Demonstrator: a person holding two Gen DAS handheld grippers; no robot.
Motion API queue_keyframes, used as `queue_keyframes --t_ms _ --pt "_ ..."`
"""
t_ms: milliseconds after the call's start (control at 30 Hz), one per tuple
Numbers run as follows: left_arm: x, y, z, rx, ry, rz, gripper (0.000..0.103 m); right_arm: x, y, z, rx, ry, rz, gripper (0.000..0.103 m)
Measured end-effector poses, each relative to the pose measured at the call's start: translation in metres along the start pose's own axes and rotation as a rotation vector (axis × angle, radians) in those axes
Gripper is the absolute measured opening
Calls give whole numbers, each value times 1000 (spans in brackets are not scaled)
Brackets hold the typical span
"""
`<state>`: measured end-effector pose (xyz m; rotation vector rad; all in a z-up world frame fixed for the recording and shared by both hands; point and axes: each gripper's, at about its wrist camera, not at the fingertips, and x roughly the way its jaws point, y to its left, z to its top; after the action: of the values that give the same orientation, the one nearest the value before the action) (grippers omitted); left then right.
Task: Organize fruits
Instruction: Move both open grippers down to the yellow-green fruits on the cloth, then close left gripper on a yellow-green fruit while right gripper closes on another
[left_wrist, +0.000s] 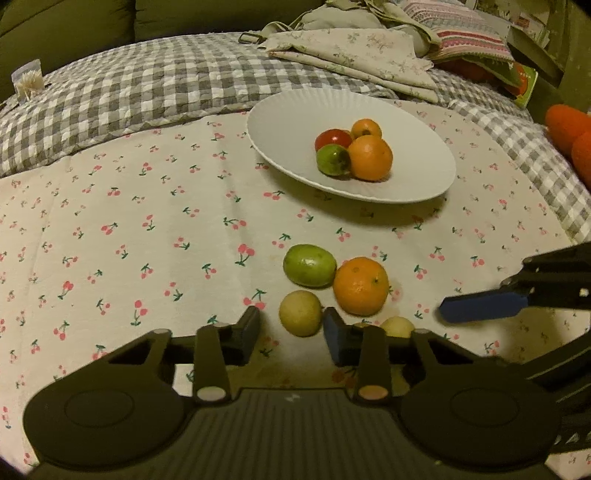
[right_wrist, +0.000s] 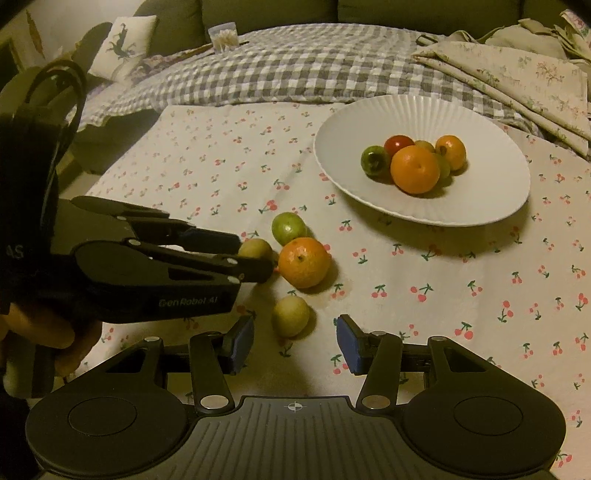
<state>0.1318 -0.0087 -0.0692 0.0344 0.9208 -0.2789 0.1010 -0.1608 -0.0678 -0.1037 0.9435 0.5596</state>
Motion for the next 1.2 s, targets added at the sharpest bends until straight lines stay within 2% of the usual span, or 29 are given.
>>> queue_keyframes --t_ms 133,200,367,433,900,1133,1200 --pt "3 -1 0 13 -11 -6 24 6 3 0 -8 1 -5 44" --pt "3 -2 0 17 -13 -4 24 9 1 0 -4 5 -12 41" --pt "2 0 1 1 -11 -4 24 10 0 0 2 -3 -10 22" --pt "1 0 1 -3 -11 -2 24 8 3 1 -11 -14 -14 18" --pt "-11 -2 3 -16 -30 -14 24 0 4 5 -22 -36 -9 16" --pt "-10 0 1 -27 -20 -8 24 4 4 3 -38 -32 -9 19" --pt "-11 0 2 -27 -24 -8 24 5 4 2 -35 -22 -3 23"
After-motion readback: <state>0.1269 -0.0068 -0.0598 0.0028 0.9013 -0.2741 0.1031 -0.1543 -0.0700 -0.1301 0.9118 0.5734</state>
